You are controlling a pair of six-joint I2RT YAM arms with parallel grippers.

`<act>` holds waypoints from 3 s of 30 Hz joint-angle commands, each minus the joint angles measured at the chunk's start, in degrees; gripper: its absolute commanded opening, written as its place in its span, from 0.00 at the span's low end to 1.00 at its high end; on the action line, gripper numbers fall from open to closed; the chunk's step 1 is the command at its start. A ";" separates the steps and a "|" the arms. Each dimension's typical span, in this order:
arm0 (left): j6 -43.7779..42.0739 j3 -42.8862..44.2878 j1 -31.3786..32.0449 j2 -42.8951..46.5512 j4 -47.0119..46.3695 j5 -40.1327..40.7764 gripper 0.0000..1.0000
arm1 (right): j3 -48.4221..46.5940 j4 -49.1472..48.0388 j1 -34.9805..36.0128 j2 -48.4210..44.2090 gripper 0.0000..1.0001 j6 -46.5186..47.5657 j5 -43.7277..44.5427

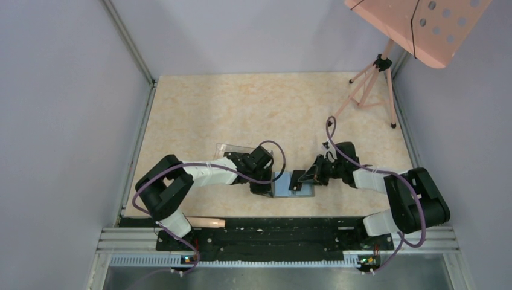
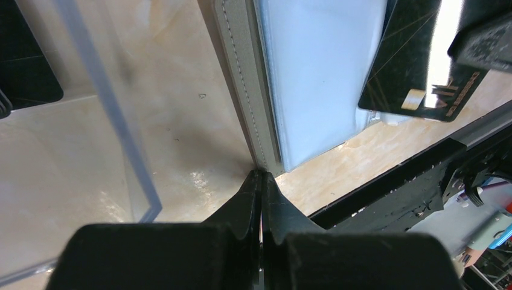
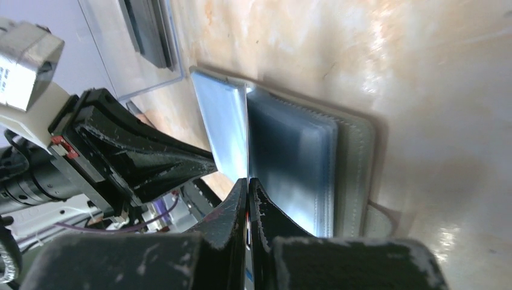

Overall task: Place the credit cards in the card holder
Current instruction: Insert the credit card into the card holder.

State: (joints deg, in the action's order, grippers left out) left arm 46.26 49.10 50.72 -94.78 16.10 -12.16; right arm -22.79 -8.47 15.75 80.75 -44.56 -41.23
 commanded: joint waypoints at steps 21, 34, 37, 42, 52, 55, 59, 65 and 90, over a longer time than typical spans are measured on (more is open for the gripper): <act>-1.08 0.80 1.13 -3.49 1.67 1.94 0.00 | -0.91 -5.56 -4.06 5.26 0.00 0.58 -4.50; -1.40 1.74 1.48 -4.28 2.30 2.05 0.00 | -0.03 -1.56 -4.04 6.02 0.00 5.25 -10.05; -1.48 1.94 1.66 -4.42 2.51 2.28 0.00 | -1.72 2.20 -3.97 4.65 0.00 7.57 -7.03; -1.69 2.21 1.84 -4.63 2.91 2.50 0.00 | -4.58 3.24 -4.02 3.98 0.00 8.46 -5.02; -1.98 2.89 2.45 -5.05 3.87 3.32 0.00 | -5.54 1.83 -4.08 7.49 0.00 9.17 -1.35; -2.05 2.90 2.54 -5.04 4.12 3.53 0.00 | -5.46 3.43 -4.15 5.46 0.00 9.17 2.17; -2.01 3.09 2.71 -5.19 4.35 3.81 0.00 | -5.42 5.60 -4.16 2.16 0.00 9.57 5.75; -2.31 3.43 2.94 -5.53 4.70 3.98 0.00 | -6.49 7.84 -4.17 1.56 0.00 10.75 7.14; -2.92 4.69 3.51 -6.82 5.48 4.30 0.00 | -1.03 2.86 -0.24 3.60 0.00 6.52 -1.12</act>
State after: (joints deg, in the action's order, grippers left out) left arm 44.82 54.43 53.21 -98.41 20.23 -10.87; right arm -22.83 -9.87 14.87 85.12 -40.18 -44.25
